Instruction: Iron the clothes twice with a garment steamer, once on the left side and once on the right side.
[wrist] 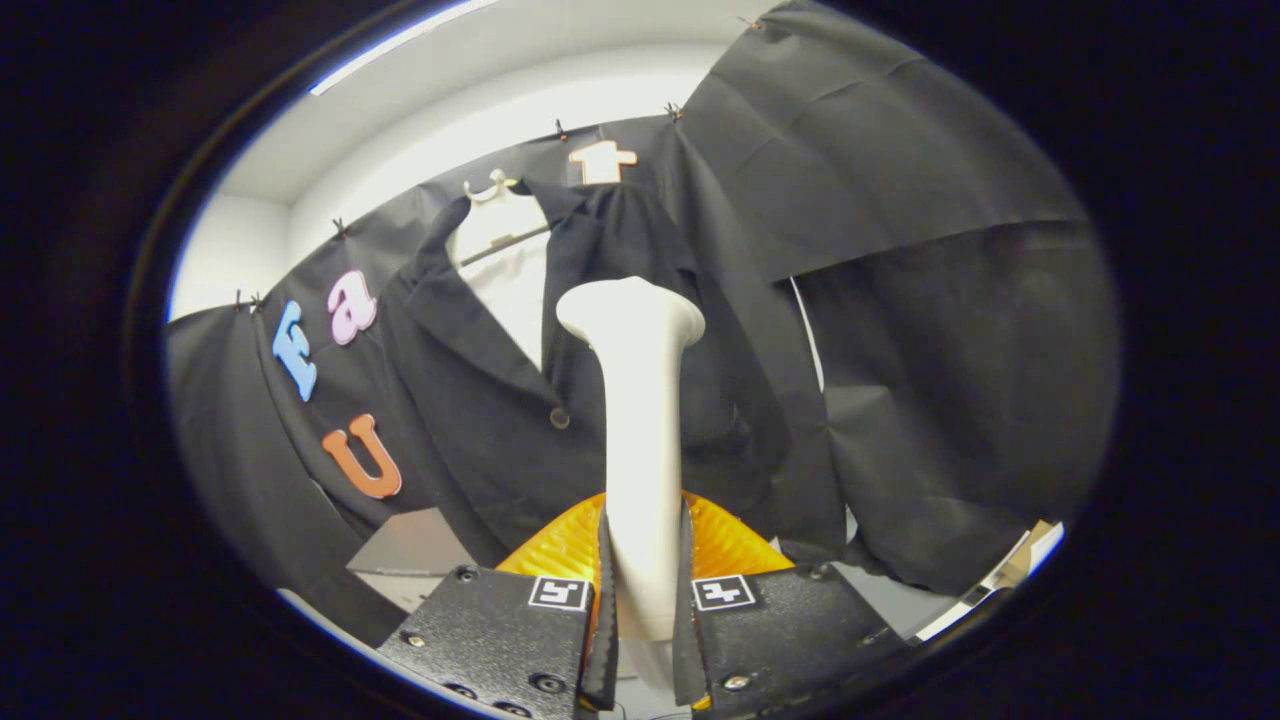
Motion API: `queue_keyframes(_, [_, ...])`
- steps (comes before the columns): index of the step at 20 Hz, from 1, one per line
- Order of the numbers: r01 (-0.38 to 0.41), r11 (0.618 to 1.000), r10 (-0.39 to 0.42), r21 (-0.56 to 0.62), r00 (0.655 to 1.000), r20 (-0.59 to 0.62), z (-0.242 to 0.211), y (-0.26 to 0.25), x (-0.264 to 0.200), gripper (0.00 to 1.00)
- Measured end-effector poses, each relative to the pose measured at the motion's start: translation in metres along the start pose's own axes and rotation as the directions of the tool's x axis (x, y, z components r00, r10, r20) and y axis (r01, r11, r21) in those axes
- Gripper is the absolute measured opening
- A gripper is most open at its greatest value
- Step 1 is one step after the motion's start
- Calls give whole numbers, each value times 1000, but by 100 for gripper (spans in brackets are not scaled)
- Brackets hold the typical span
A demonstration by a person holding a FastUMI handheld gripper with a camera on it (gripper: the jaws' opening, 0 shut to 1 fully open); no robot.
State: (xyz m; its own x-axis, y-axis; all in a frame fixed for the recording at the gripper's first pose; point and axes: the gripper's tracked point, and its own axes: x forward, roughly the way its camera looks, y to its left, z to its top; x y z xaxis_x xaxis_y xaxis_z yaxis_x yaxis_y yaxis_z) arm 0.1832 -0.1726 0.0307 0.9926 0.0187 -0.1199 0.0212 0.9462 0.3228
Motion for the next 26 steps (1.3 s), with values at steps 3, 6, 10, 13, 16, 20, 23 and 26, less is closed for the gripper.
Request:
queue_keyframes(3, [-28, 1000, 28, -1, 998, 48, 49, 3, 14, 24])
queue_keyframes(6, [-68, 997, 70, -23, 994, 84, 87, 13, 31, 24])
queue_keyframes(10, [-119, 992, 122, -42, 989, 78, 114, 31, 55, 24])
queue_keyframes(13, [-114, 992, 119, -58, 988, 94, 131, 38, 78, 24])
queue_keyframes(16, [-126, 992, 127, -24, 990, 59, 125, 43, 92, 24])
queue_keyframes(20, [-112, 993, 114, -31, 992, 59, 119, 35, 97, 25])
queue_keyframes(23, [-107, 994, 109, -38, 992, 58, 117, 30, 96, 25])
queue_keyframes(26, [-102, 994, 103, -33, 994, 43, 108, 25, 92, 24])
